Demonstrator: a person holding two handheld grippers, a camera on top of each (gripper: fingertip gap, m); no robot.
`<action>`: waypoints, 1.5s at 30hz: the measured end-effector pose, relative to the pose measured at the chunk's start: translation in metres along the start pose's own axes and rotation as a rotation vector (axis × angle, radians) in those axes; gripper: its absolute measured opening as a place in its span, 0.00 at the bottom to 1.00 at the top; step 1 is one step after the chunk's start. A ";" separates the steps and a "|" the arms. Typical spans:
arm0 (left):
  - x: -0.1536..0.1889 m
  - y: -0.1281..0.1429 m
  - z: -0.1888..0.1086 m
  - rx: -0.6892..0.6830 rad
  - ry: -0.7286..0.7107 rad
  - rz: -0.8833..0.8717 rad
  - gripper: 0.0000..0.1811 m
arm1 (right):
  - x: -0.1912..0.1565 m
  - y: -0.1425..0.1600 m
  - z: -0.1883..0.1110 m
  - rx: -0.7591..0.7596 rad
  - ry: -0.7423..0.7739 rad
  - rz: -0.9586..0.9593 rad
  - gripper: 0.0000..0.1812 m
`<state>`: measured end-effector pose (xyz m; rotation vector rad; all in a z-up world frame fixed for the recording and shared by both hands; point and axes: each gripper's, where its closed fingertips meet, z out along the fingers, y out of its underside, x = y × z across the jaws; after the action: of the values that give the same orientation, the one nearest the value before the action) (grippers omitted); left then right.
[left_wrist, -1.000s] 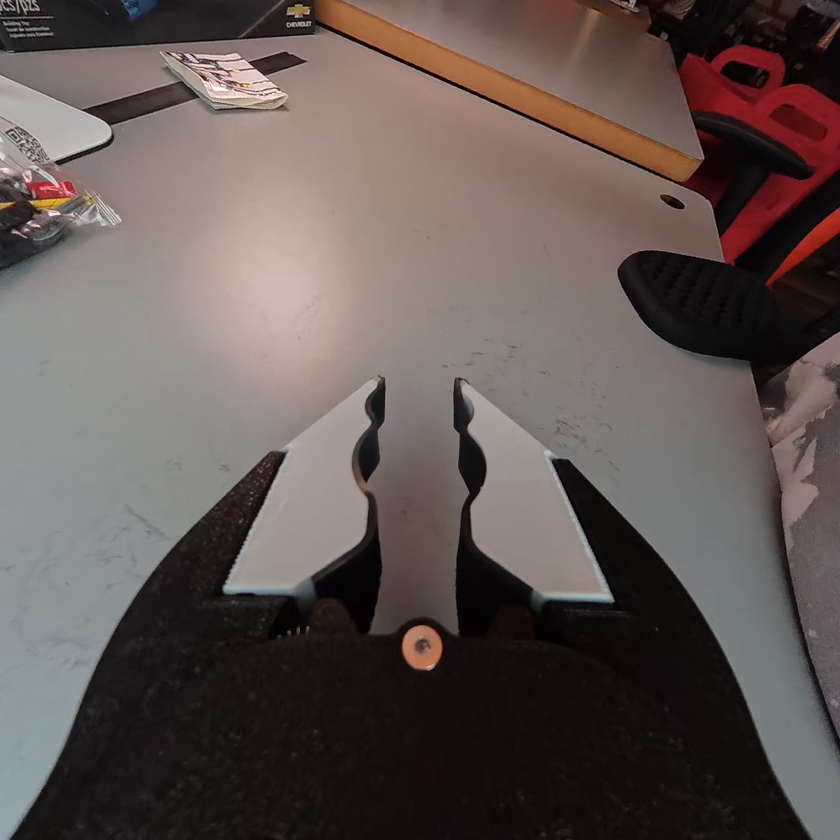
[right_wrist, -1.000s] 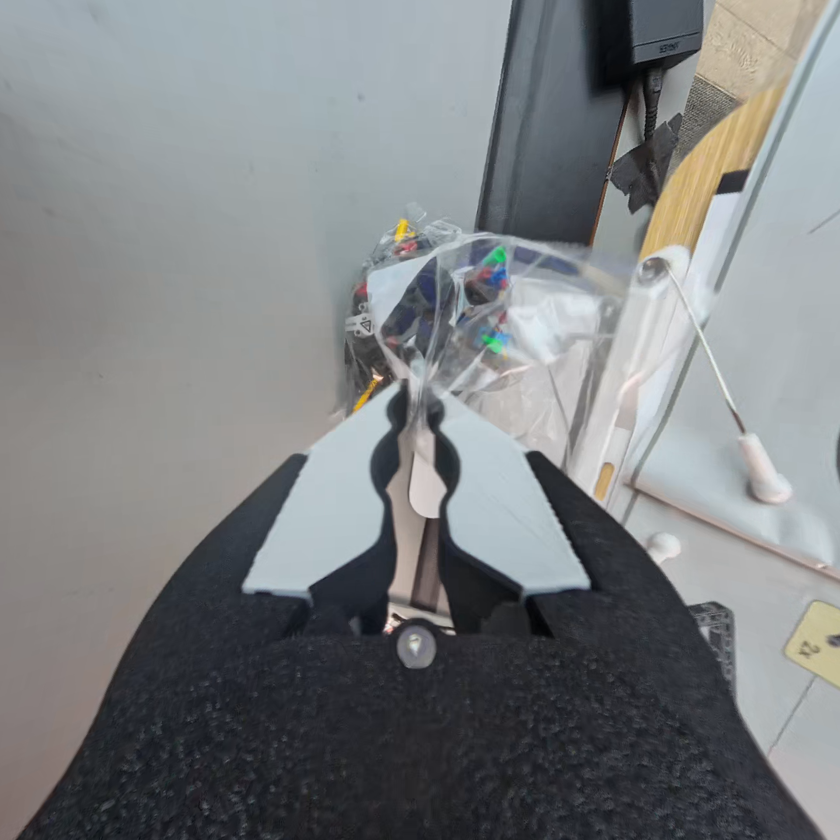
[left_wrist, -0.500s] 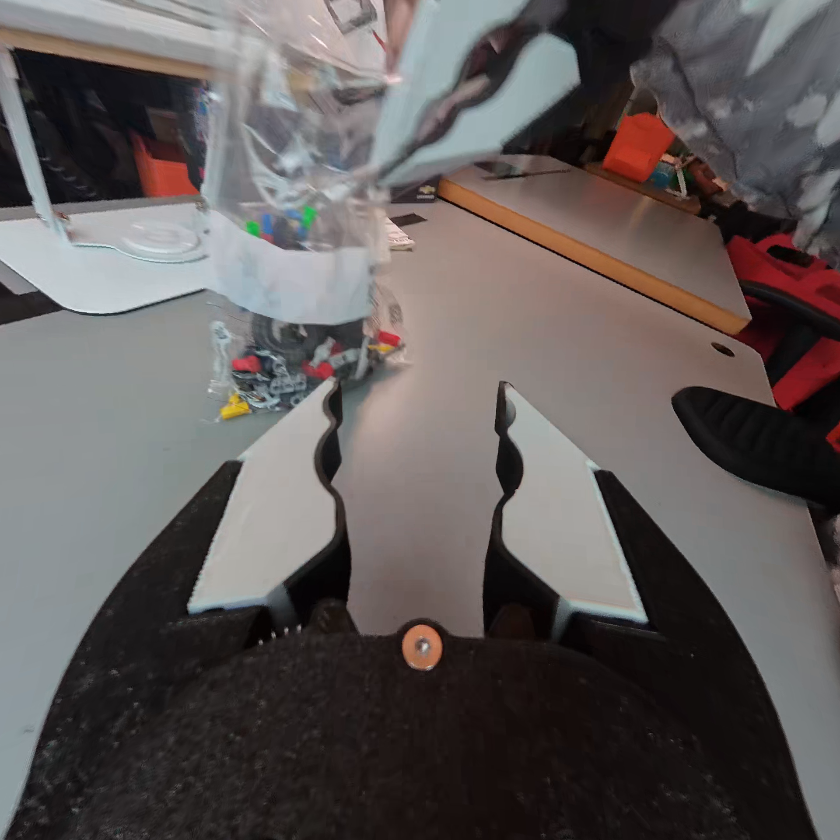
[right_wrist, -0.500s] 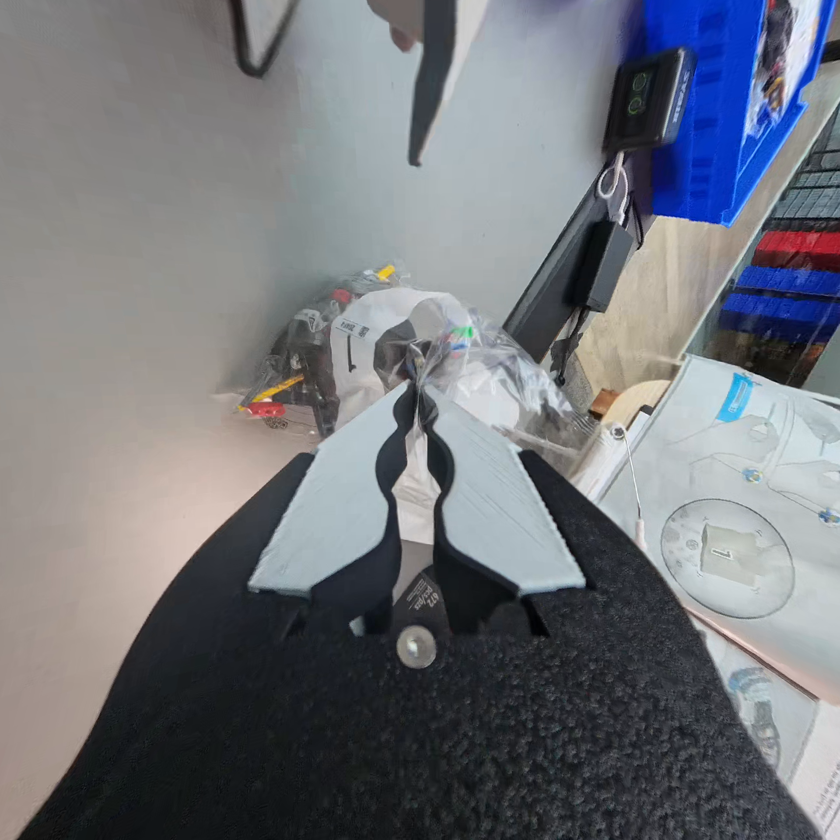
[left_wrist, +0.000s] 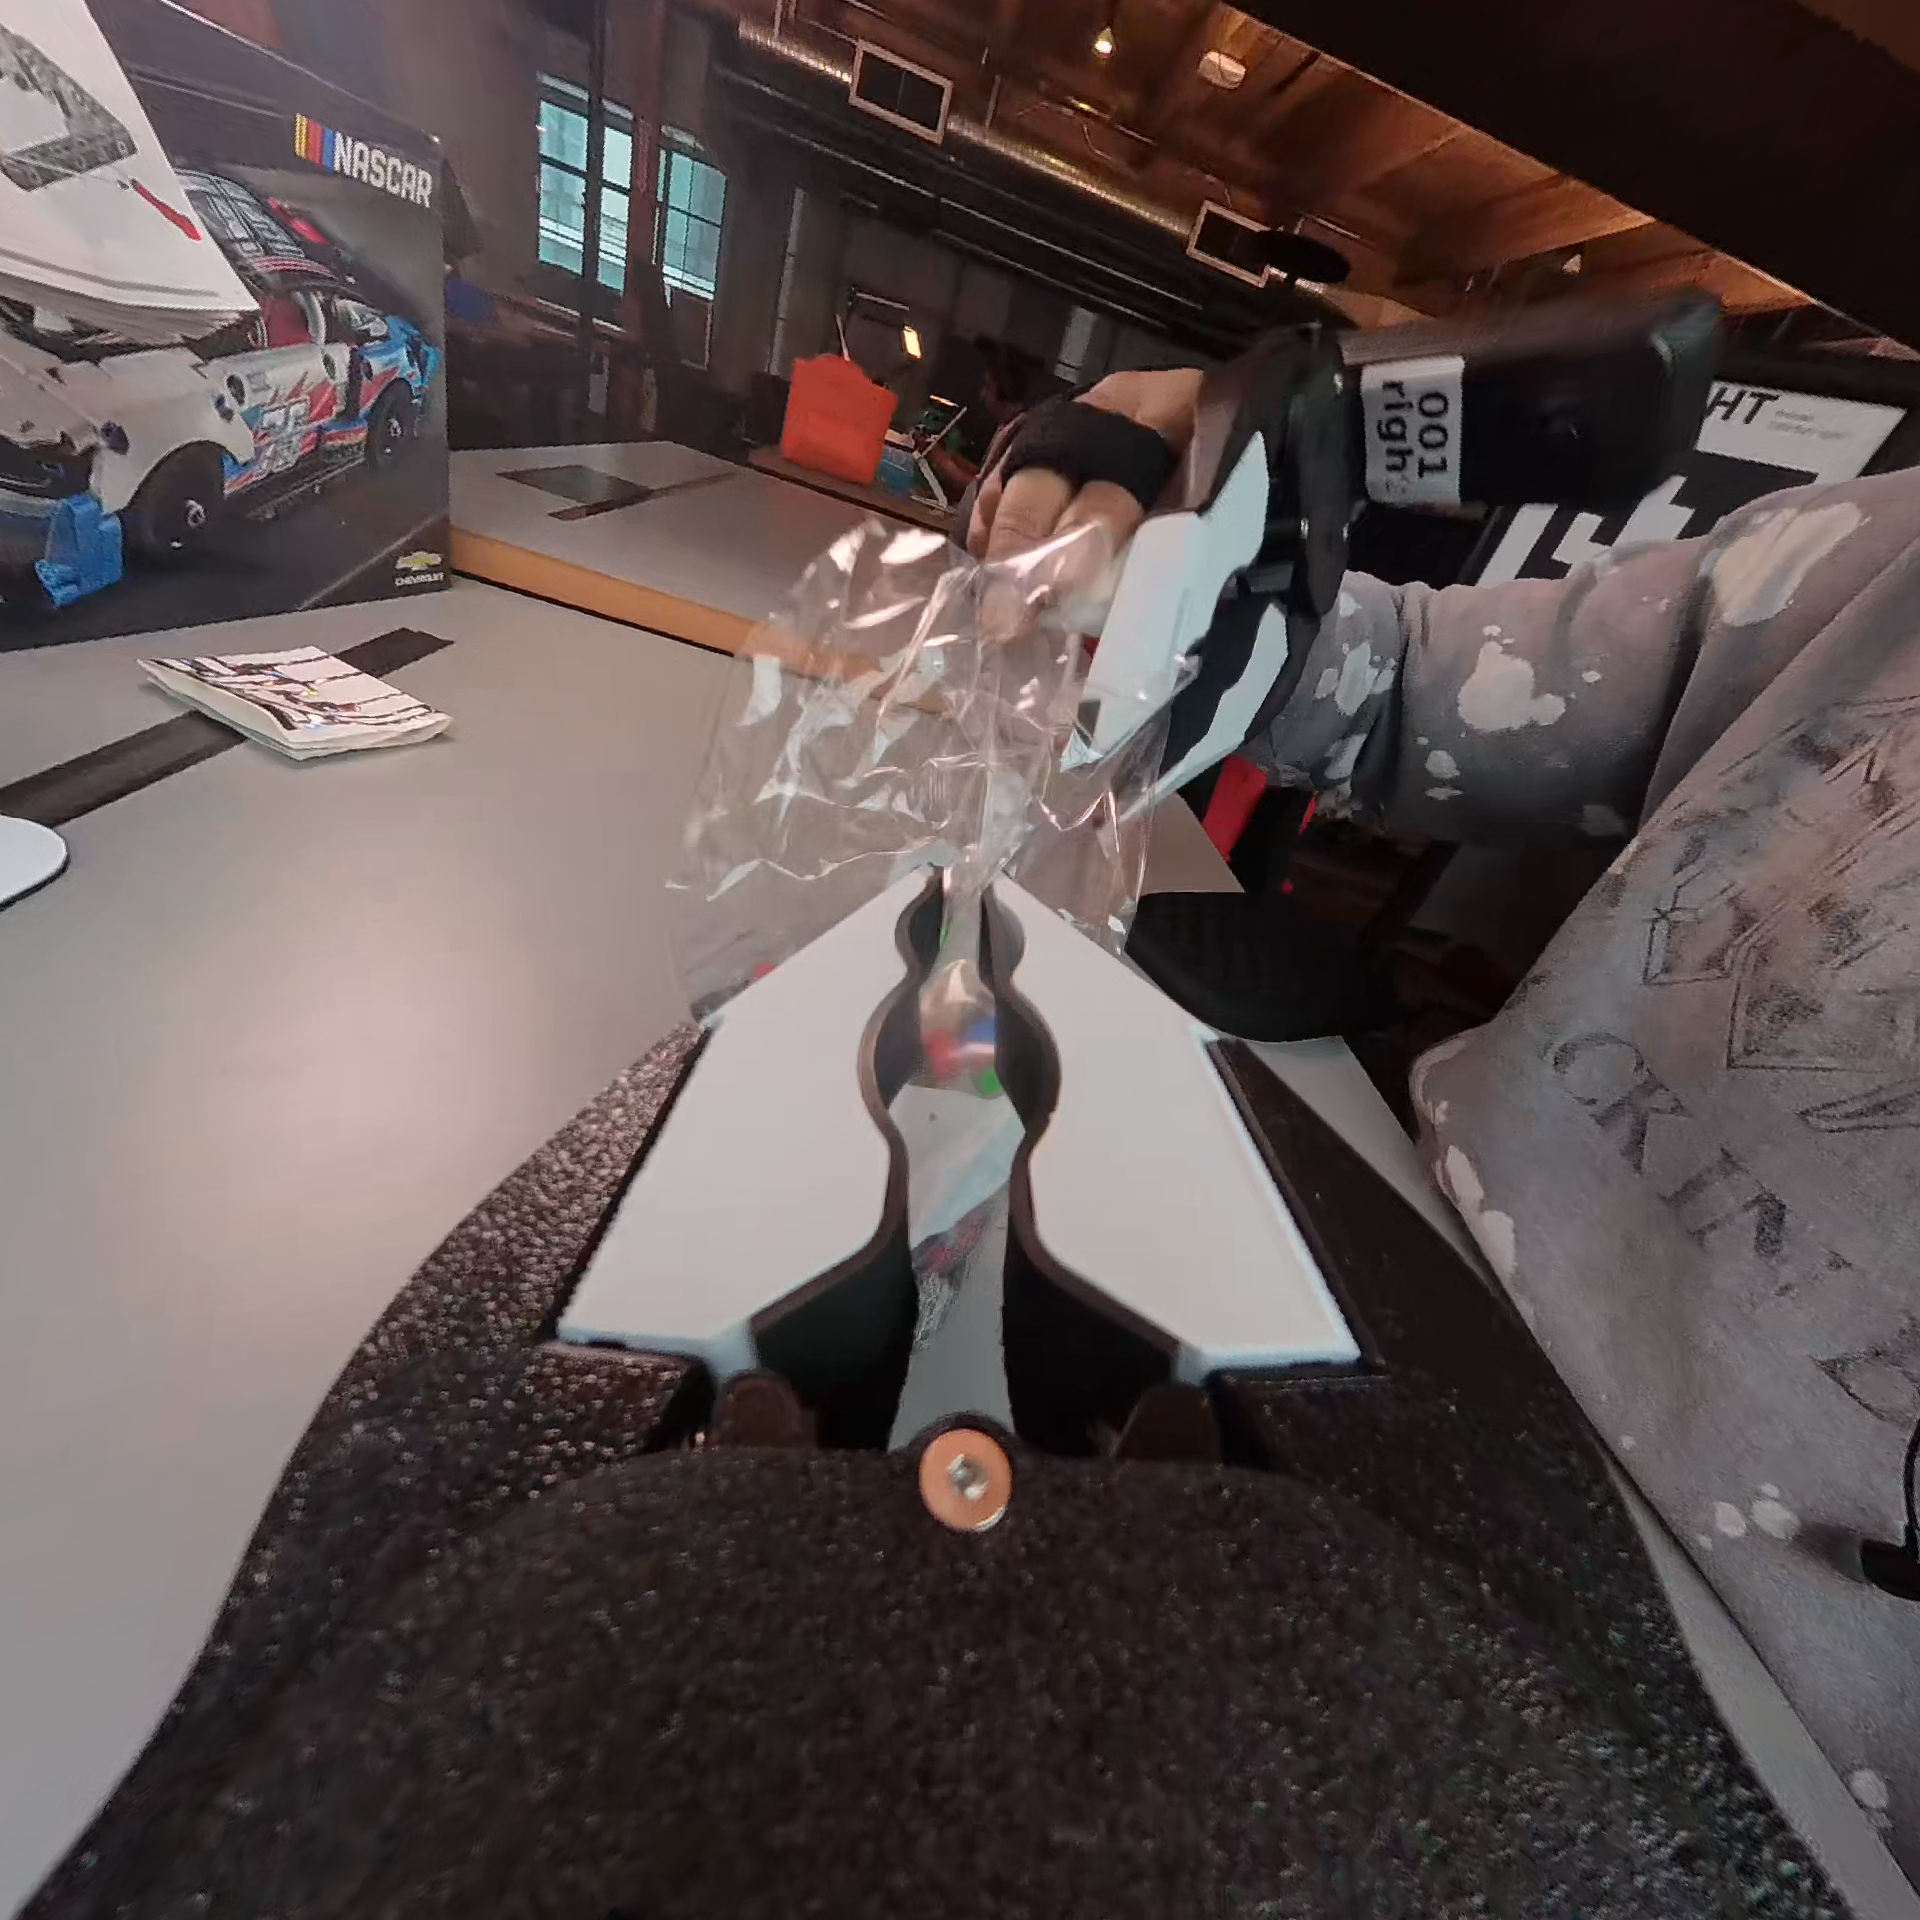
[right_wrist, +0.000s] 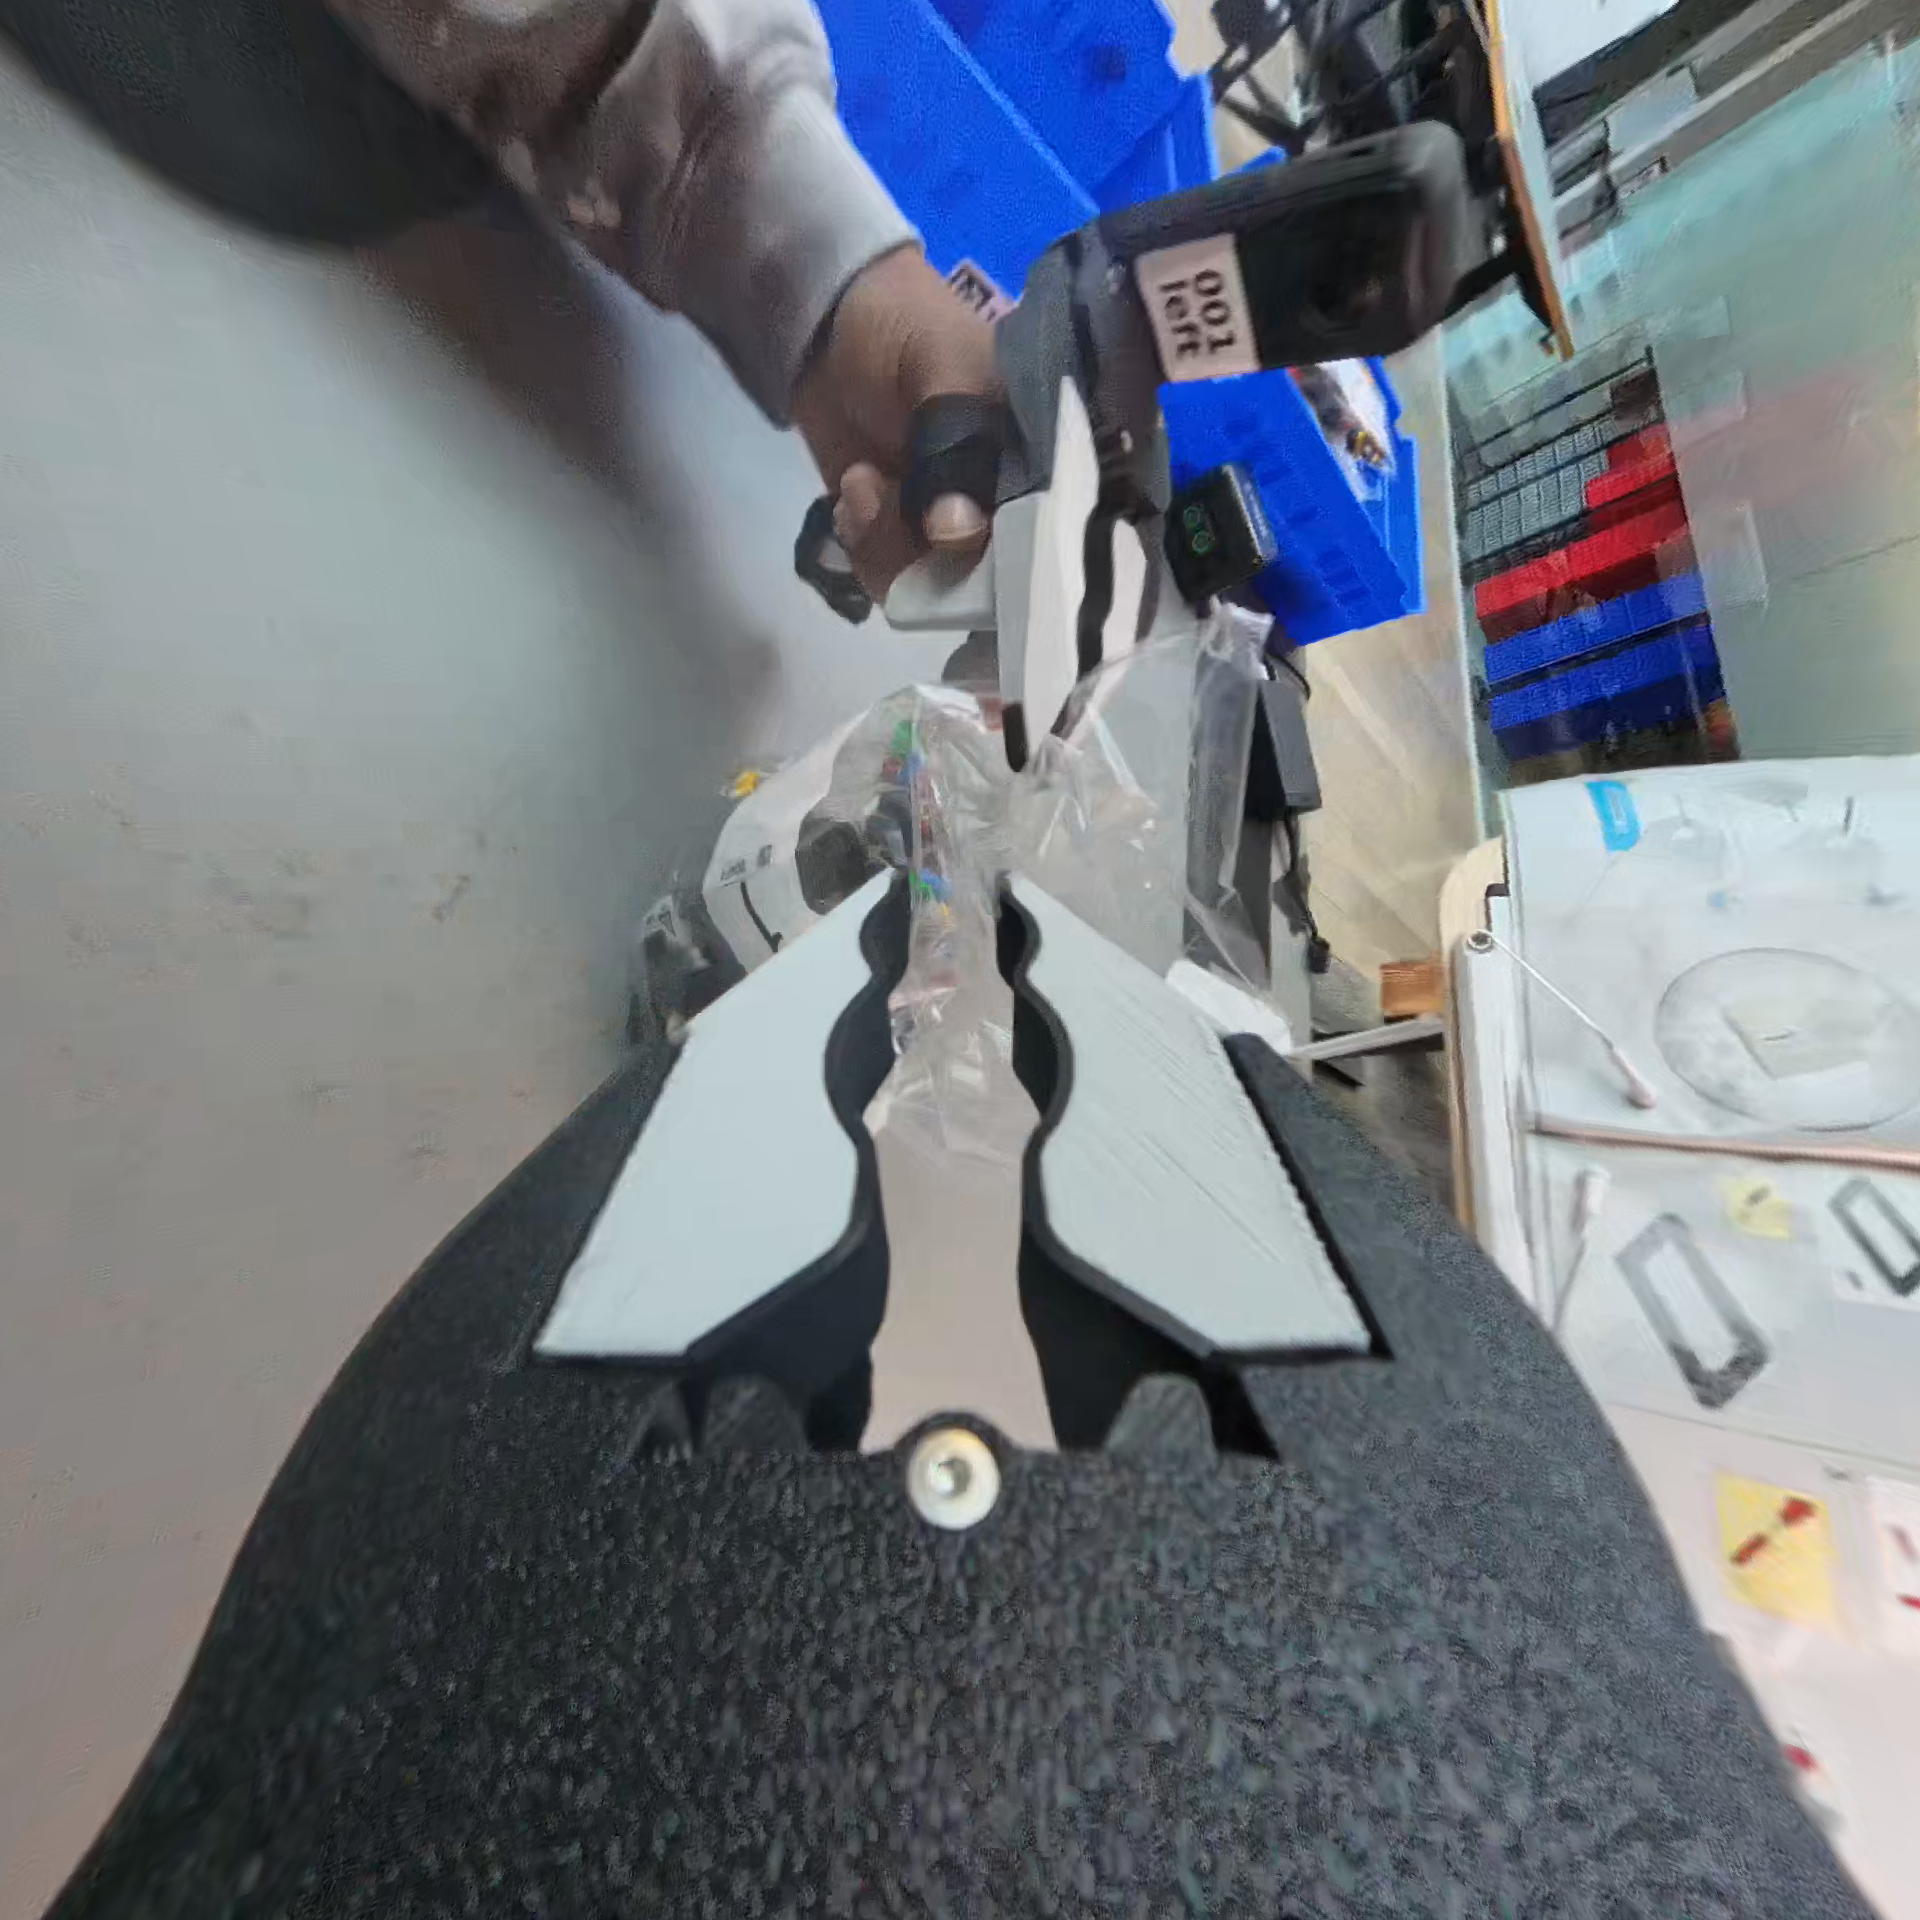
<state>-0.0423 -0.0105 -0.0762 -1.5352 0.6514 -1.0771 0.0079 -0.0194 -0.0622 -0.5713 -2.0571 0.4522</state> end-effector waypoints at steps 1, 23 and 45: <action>0.002 0.000 -0.002 0.005 -0.017 0.014 0.01 | 0.008 -0.009 -0.013 0.098 0.018 0.142 0.10; 0.016 0.027 -0.026 -0.008 -0.047 -0.098 0.13 | -0.035 0.054 -0.004 0.435 -0.078 0.887 0.17; 0.010 0.071 0.019 -0.298 -0.166 0.189 0.26 | -0.024 0.045 -0.040 0.457 -0.022 0.683 0.01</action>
<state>-0.0108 -0.0280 -0.1414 -1.7565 0.8500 -0.7247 0.0627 0.0084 -0.0819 -0.9741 -1.6498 1.2871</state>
